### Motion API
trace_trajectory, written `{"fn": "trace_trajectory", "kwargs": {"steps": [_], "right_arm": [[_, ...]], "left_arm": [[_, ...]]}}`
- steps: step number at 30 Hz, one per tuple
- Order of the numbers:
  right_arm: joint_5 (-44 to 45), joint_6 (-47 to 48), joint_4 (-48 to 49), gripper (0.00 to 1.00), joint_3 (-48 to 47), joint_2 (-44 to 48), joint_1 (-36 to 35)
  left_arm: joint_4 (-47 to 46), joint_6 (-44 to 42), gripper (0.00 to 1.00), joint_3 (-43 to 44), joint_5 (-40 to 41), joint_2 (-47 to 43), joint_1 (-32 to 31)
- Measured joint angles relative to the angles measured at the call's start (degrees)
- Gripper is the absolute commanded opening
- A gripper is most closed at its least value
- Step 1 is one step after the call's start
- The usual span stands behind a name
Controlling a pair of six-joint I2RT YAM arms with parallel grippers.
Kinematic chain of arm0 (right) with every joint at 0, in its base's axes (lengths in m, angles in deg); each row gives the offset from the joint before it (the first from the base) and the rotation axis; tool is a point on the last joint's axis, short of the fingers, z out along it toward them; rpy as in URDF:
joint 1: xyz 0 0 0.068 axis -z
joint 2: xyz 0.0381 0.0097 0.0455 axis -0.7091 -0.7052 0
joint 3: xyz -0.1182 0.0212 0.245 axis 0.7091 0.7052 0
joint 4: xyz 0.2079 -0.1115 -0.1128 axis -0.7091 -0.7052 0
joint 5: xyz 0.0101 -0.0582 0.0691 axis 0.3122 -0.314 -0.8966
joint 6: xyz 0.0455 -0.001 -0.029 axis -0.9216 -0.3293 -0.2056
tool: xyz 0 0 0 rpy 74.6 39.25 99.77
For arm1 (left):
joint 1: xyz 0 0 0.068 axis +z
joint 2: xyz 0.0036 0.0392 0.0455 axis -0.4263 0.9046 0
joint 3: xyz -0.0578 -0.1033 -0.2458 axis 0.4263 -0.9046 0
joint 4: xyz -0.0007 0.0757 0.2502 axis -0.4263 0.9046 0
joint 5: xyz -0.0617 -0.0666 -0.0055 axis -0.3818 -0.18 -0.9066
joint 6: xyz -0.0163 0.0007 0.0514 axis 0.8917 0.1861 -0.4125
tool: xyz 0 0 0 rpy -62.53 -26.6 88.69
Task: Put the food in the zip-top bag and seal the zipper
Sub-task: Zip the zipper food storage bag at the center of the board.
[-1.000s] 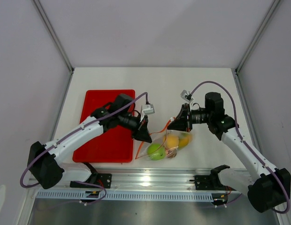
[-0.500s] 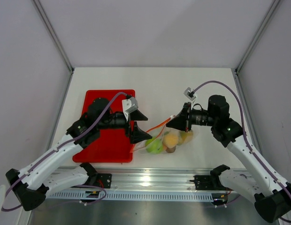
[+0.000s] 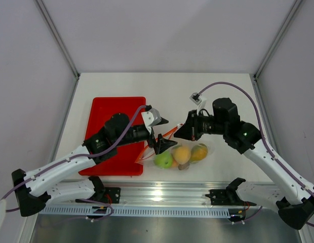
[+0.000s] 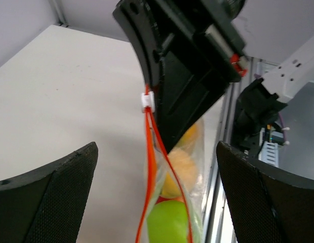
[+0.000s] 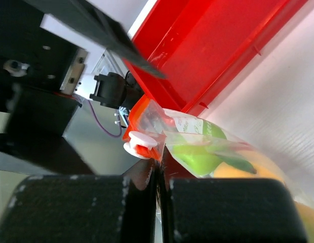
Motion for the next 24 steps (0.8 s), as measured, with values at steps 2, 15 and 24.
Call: {"fn": "trace_trajectory", "kwargs": {"steps": [2, 15, 24], "right_arm": [[2.0, -0.4, -2.3, 0.0, -2.4, -0.8, -1.6], [8.3, -2.9, -7.9, 0.0, -6.0, -2.0, -6.1], [10.6, -5.9, -9.2, 0.0, -6.0, -2.0, -6.1]], "left_arm": [[0.0, -0.8, 1.0, 0.0, 1.7, 0.7, -0.3], [4.3, -4.7, 0.68, 0.3, 0.4, 3.9, -0.9], [7.1, -4.1, 0.4, -2.3, -1.1, 4.0, -0.9]]}}
